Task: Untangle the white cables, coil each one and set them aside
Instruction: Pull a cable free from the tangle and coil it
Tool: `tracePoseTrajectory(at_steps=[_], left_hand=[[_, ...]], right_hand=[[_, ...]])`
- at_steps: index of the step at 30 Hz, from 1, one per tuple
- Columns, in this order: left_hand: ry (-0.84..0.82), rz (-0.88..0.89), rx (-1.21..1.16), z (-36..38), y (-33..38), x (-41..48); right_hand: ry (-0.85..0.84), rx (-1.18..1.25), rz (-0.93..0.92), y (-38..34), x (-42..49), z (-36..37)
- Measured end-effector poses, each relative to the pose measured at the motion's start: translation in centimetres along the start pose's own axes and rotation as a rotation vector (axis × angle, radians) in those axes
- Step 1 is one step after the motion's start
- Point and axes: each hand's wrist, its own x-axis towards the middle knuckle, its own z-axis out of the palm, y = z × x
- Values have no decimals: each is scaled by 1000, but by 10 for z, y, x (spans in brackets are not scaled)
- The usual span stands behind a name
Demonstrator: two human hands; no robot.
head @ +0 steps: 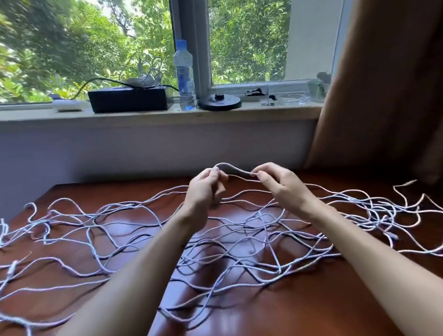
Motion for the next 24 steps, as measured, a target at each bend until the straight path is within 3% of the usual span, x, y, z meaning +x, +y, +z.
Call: tracePoseTrajectory(at_steps=[10,15,24], left_hand=[[-10,-261,-722,-7,5,0],[-113,-298,-829,-15,-1,25],[90,-133,-854,-27,5,21]], right_hand=[[3,-20,-52,12,-2,17],[-10,-57,-102,24,22,34],[-178,-36,-89,10,3,47]])
